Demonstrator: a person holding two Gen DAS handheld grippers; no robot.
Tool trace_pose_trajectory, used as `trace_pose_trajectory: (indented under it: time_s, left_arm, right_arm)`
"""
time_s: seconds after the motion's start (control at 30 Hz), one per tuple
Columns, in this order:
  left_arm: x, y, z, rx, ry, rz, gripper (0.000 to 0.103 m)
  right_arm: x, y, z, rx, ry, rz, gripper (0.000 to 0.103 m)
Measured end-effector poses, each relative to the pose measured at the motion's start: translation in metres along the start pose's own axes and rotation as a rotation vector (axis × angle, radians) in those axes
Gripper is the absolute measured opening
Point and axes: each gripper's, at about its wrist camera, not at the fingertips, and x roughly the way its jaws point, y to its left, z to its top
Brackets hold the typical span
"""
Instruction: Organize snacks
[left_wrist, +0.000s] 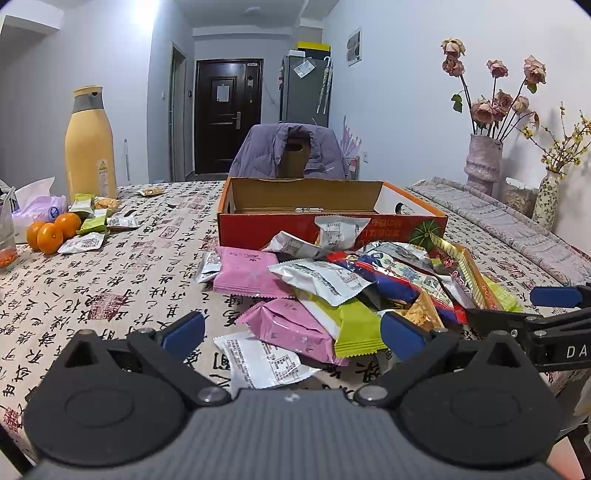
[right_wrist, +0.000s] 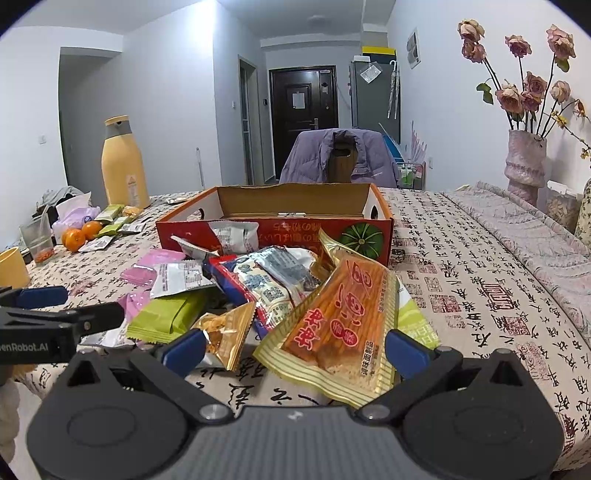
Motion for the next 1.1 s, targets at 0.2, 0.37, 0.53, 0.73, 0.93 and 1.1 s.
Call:
trace_pose_trajectory:
  time_s: [0.2,0.37,0.53,0.73,0.93,1.1]
  left_arm:
    - [-0.0004,0.0012,-0.0002,-0.004,0.002,0.005,0.103]
    - [-0.0004,0.0015,-0.0001,-0.004,0.003,0.006,0.103]
    - [-0.0005,0.0014,-0.0002,-0.004,0.003,0.007,0.103]
    - [-0.0003,0.0021,-0.0015,-0.006,0.003,0.012,0.103]
    - [-0.0004,0.002,-0.0015,-0.006,0.003,0.011,0.103]
    - [-0.0004,0.002,-0.0015,-0.006,0.003,0.011,0.103]
  right_arm:
    - [0.0001,0.0001,-0.0005,0.0,0.002,0.002,0.103]
    - [0.0003,0.0004,-0.0008,0.0,0.002,0.001,0.103]
    - [0.0003,0.0002,-0.0008,0.0,0.002,0.002,0.103]
    - [0.0005,0.0001,-0.0008,0.001,0.002,0.002,0.103]
    - [0.0007,-0.0001,-0.0006,0.001,0.002,0.002,0.103]
    - [0.0008,-0.0002,-0.0005,0.001,0.002,0.002,0.103]
